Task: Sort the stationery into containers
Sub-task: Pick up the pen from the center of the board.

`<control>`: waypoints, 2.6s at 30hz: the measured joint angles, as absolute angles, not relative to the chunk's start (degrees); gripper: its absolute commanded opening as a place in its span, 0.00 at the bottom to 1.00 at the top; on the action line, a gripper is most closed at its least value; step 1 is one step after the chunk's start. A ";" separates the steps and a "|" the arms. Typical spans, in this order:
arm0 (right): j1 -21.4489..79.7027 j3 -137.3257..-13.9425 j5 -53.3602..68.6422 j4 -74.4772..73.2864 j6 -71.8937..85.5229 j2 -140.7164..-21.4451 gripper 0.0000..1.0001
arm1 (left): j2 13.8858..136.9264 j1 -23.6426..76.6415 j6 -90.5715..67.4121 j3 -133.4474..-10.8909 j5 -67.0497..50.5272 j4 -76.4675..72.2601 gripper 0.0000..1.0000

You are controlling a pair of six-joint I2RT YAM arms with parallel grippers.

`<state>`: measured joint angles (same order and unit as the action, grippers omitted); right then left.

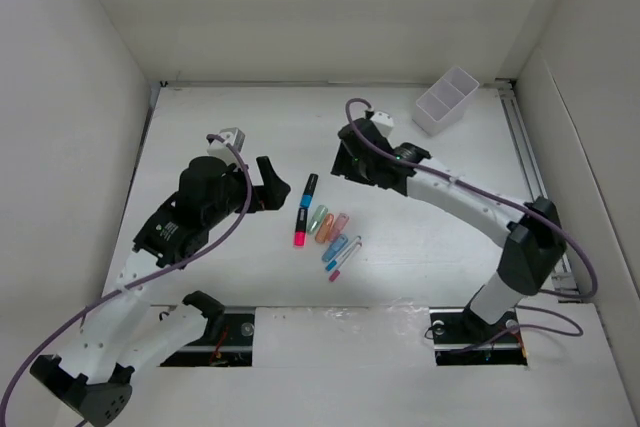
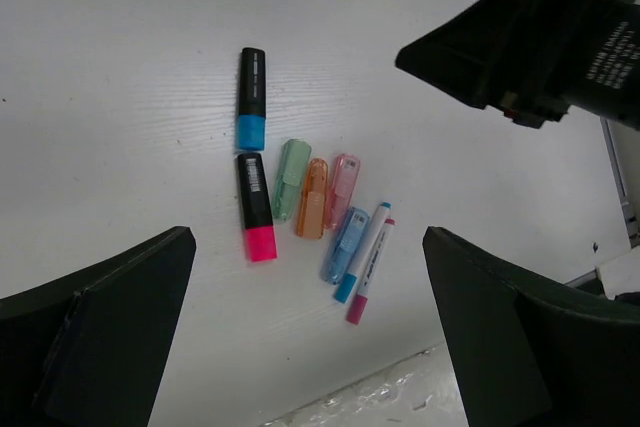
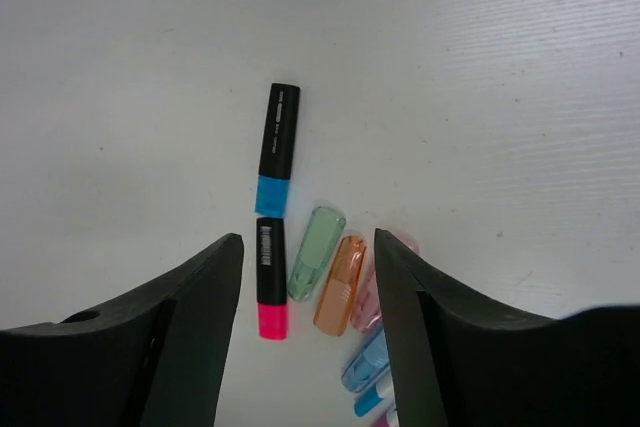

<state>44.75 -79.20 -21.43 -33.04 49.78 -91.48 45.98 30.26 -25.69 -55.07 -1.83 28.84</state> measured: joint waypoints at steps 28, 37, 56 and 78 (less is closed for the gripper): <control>46.22 -108.05 -18.59 -42.06 46.85 -126.08 0.66 | 34.35 30.26 -29.06 -54.87 8.08 35.35 1.00; 46.19 -115.85 -17.45 -44.49 46.30 -134.26 0.58 | 34.37 30.26 -29.43 -54.87 7.44 35.64 1.00; 46.22 -122.65 -20.62 -48.05 46.39 -139.65 0.52 | 34.26 30.26 -29.43 -54.89 5.61 35.35 1.00; 41.65 -124.86 -22.33 -47.03 48.80 -138.98 0.00 | 34.52 30.26 -29.43 -54.89 4.34 34.30 1.00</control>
<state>41.65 -124.86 -22.33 -47.03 48.80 -138.98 34.52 30.26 -29.43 -54.89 4.34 34.30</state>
